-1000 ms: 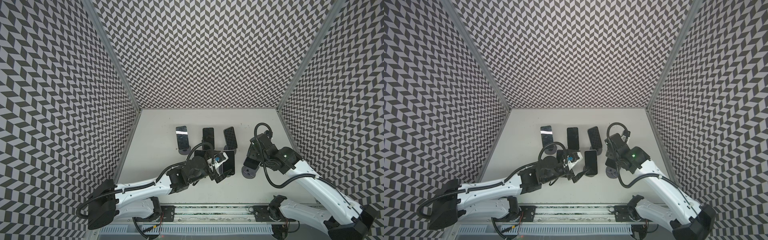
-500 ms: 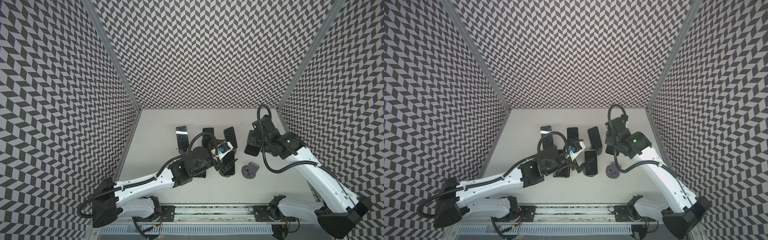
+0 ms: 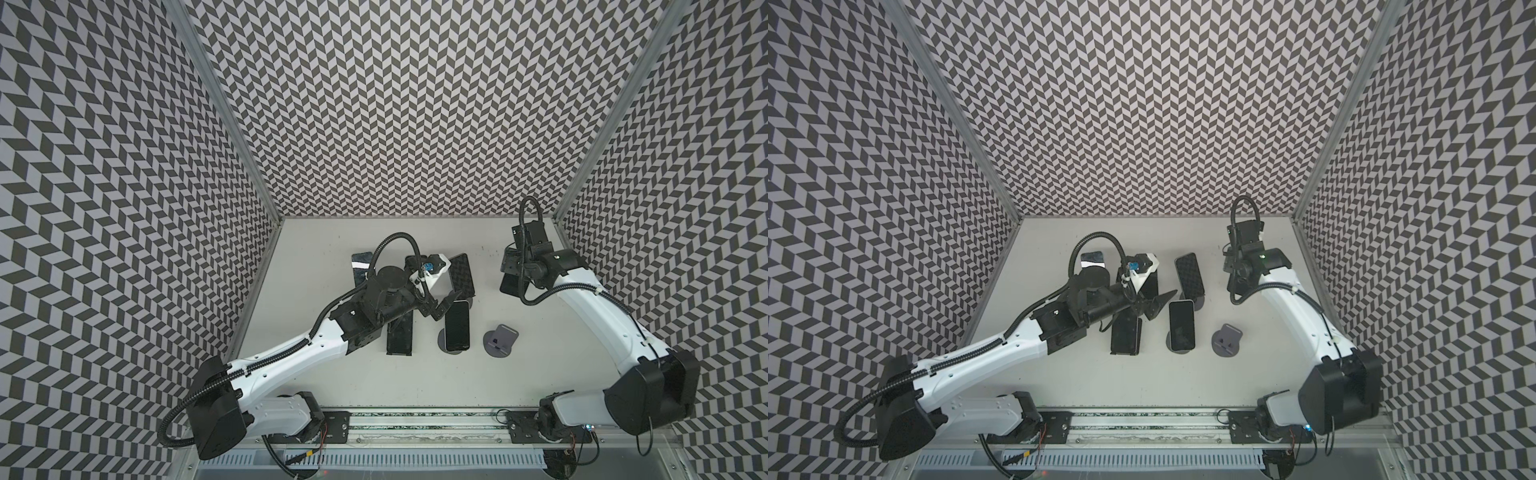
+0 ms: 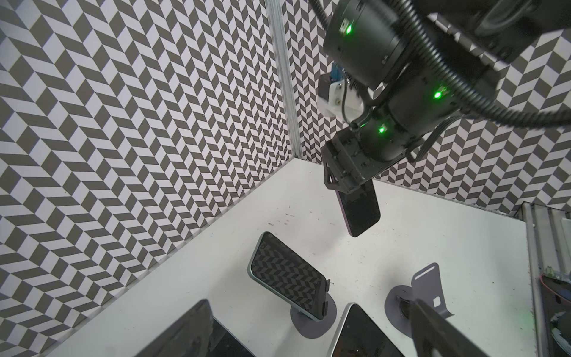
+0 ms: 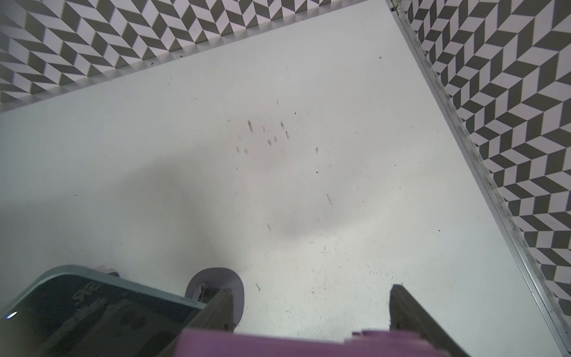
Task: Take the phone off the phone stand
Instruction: 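Lift purple phone up off its stand with right gripper while left gripper lifts its phone, then carry the purple phone with the right gripper up toward the far wall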
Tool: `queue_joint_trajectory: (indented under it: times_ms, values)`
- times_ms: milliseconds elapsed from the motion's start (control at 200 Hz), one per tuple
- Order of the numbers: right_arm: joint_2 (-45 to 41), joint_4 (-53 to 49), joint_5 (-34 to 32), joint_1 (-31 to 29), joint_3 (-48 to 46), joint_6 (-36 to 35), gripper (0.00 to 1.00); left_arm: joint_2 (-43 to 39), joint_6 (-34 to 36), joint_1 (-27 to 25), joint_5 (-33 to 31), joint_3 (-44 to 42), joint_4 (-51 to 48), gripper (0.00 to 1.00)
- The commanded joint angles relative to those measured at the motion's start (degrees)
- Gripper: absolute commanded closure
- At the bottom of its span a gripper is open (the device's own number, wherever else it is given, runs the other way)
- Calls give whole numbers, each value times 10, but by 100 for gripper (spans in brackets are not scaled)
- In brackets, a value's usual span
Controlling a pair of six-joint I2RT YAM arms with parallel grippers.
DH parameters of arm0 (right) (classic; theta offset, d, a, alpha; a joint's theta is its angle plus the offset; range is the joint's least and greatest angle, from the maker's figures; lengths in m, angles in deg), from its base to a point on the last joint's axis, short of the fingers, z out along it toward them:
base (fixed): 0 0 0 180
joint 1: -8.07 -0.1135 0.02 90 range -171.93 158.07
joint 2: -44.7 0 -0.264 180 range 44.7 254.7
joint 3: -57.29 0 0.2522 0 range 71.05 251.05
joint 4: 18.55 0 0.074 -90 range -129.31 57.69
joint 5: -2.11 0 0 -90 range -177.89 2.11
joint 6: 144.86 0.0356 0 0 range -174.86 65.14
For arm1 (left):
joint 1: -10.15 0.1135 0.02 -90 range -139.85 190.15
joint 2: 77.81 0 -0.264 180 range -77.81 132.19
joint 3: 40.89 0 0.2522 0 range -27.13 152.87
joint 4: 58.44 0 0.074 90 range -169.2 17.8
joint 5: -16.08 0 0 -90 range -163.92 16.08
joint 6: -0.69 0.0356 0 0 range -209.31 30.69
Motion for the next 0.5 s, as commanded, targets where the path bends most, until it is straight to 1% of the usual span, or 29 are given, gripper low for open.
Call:
queue_joint_trajectory:
  times_ms: [0, 255, 496]
  values:
    - [15, 90, 9, 14, -2, -33, 43, -15, 6, -1, 30, 0, -4, 0]
    - [63, 134, 41, 42, -10, -79, 45, 1, 9, -1, 45, 9, 18, 0]
    - [120, 103, 95, 66, 12, -94, 46, 44, 4, 0, 75, 25, 53, 0]
